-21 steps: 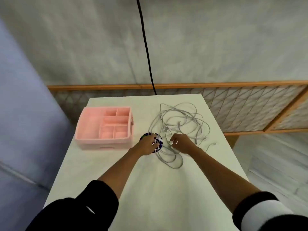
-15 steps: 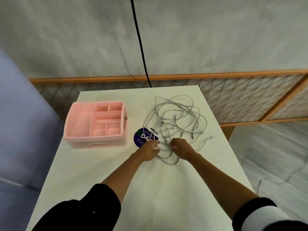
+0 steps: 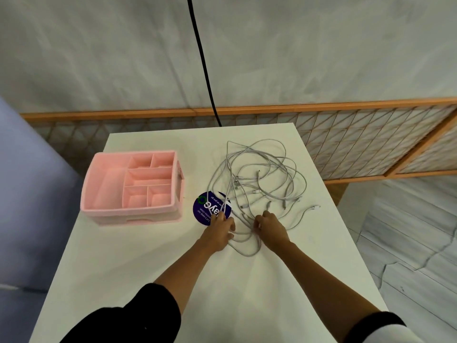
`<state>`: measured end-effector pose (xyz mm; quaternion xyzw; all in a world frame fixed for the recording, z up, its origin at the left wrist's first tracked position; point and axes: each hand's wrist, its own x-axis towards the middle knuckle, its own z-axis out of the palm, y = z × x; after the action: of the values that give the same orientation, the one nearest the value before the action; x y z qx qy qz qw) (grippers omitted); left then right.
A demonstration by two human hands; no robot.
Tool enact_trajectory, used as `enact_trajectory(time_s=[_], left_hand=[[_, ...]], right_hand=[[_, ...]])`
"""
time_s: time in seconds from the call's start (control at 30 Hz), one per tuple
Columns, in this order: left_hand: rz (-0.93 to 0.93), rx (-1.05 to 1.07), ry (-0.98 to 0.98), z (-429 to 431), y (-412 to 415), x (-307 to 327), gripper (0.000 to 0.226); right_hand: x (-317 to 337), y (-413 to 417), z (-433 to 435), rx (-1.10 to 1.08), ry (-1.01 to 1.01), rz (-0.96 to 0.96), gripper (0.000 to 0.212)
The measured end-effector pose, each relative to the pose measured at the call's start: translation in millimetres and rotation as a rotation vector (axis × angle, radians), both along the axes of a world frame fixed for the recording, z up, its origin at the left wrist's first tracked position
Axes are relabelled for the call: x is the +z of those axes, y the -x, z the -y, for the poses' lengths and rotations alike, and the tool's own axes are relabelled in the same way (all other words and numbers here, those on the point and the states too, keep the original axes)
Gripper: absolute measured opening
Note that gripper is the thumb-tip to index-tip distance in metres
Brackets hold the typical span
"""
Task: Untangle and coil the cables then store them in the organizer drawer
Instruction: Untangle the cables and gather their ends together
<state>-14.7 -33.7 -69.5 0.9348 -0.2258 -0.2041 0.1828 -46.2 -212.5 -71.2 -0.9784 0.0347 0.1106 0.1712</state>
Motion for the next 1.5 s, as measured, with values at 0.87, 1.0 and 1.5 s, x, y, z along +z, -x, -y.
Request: enact_trajectory(time_s=[0.87,1.0,1.5], left_hand=[[-0.232,0.566,1.383,-7,-5,174,0.035],[-0.188,0.596,1.628,-30,-4,227,0.034],[-0.191,0.683,0.794,-60,27,201,0.056]], right_hand=[[142,6,-62,0.072,-1.048,0.157,0.02],[109,17,-69,0.241,-0.756,0.095,0.028],[219,-18,-80,0.168,-0.604,0.734,0.016]])
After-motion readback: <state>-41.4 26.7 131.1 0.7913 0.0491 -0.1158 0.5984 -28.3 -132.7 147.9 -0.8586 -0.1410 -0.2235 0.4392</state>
